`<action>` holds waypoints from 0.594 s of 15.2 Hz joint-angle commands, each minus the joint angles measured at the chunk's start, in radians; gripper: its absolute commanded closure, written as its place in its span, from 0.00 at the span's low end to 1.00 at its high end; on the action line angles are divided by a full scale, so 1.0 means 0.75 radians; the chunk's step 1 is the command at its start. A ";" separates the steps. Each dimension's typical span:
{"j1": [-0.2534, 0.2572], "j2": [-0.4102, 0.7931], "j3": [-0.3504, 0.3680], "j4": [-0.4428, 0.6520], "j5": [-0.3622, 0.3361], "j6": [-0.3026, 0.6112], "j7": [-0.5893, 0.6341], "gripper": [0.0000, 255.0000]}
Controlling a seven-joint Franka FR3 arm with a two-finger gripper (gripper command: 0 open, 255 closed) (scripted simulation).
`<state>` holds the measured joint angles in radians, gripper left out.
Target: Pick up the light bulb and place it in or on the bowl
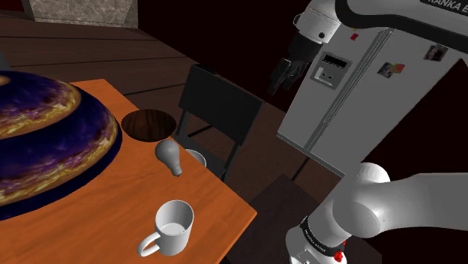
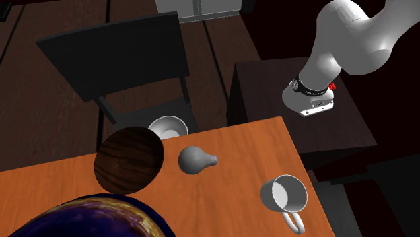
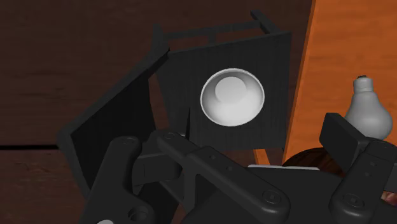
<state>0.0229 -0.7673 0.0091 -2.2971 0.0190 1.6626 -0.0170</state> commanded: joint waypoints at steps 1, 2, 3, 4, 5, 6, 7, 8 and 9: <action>0.000 0.000 0.000 0.000 0.000 0.000 0.000 0.00; 0.008 0.002 0.020 -0.030 0.014 0.040 0.021 0.00; 0.016 0.007 0.040 -0.058 0.027 0.081 0.041 0.00; 0.024 0.013 0.061 -0.084 0.040 0.122 0.061 0.00; 0.033 0.021 0.081 -0.108 0.053 0.163 0.081 0.00; 0.041 0.032 0.103 -0.131 0.066 0.205 0.102 0.00; 0.049 0.044 0.124 -0.152 0.079 0.247 0.122 0.00; 0.057 0.059 0.146 -0.172 0.091 0.290 0.142 0.00; 0.066 0.076 0.168 -0.189 0.102 0.333 0.162 0.00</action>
<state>0.0662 -0.7198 0.1199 -2.4193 0.0868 1.8752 0.0902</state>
